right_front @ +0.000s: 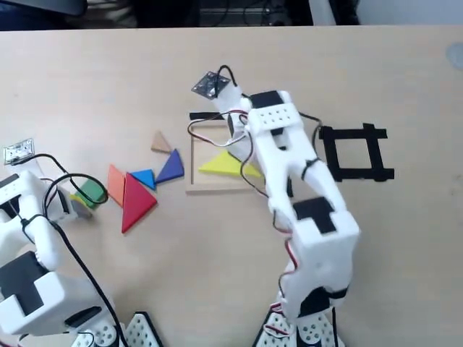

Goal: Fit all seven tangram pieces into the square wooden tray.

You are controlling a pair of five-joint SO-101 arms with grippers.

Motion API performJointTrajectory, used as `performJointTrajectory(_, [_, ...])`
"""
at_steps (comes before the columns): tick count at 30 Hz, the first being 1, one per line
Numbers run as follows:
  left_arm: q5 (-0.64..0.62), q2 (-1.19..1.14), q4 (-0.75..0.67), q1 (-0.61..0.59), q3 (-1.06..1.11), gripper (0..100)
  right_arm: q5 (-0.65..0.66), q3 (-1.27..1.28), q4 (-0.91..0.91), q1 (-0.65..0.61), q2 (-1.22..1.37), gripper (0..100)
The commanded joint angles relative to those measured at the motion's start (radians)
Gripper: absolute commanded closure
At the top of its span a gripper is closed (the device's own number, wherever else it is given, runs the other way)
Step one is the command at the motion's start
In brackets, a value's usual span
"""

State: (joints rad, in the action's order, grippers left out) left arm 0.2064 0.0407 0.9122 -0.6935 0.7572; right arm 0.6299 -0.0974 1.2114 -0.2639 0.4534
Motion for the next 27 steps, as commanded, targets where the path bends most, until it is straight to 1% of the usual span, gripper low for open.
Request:
performJointTrajectory(1, [-0.018, 0.035, -0.018, -0.010, 0.004, 73, -0.009, -0.166, 0.005, 0.038, 0.110, 98.6])
performJointTrajectory(4, [-0.040, 0.037, -0.020, -0.010, 0.004, 73, -0.012, -0.298, 0.077, 0.077, 0.185, 98.6])
performJointTrajectory(9, [-0.043, 0.037, -0.021, -0.010, 0.002, 73, -0.011, -0.415, 0.150, 0.080, 0.265, 98.6])
performJointTrajectory(13, [-0.043, 0.037, -0.021, -0.010, 0.002, 73, -0.012, -0.430, 0.152, 0.071, 0.294, 98.6])
performJointTrajectory(21, [-0.043, 0.037, -0.021, -0.007, 0.002, 73, -0.009, -0.427, 0.218, -0.017, 0.298, 98.6])
performJointTrajectory(27, [-0.043, 0.037, -0.021, -0.008, 0.002, 73, -0.012, -0.475, 0.222, -0.005, 0.297, 98.6])
